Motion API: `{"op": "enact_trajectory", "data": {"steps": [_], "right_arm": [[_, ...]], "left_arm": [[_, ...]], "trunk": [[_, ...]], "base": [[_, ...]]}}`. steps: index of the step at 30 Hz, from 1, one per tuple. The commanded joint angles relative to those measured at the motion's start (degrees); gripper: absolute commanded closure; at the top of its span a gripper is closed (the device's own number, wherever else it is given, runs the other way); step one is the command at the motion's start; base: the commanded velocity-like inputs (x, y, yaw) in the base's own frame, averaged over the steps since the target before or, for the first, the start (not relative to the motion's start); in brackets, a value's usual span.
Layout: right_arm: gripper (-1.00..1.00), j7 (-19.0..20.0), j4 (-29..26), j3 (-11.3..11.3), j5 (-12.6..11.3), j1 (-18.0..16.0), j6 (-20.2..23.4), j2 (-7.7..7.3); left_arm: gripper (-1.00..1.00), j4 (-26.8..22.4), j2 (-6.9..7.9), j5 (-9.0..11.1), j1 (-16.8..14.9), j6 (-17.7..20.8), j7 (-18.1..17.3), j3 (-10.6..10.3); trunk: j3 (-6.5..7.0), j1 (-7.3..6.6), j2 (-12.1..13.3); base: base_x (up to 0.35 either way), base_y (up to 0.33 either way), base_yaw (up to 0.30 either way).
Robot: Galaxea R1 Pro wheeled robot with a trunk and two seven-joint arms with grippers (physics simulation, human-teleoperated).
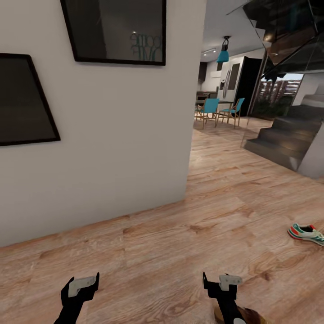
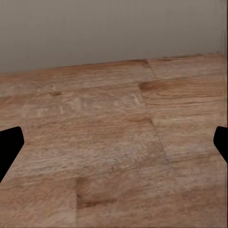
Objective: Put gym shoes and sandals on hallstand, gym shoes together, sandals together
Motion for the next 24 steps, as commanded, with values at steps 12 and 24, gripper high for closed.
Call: {"op": "enact_trajectory", "data": {"steps": [12,24], "right_arm": [[-1.0,0.0,0.0,0.0,0.0,0.0,0.0,-0.02],[-1.0,0.0,0.1,0.0,0.0,0.0,0.0,0.0]], "left_arm": [[-1.0,0.2,-0.01,0.0,0.0,0.0,0.0,-0.1],[-1.0,1.3,0.04,-0.1,0.0,-0.1,0.0,-0.2]], "trunk": [[0.0,0.0,0.0],[0.0,0.0,0.0]], "base": [[0.0,0.0,-0.288],[0.0,0.0,-0.288]]}}
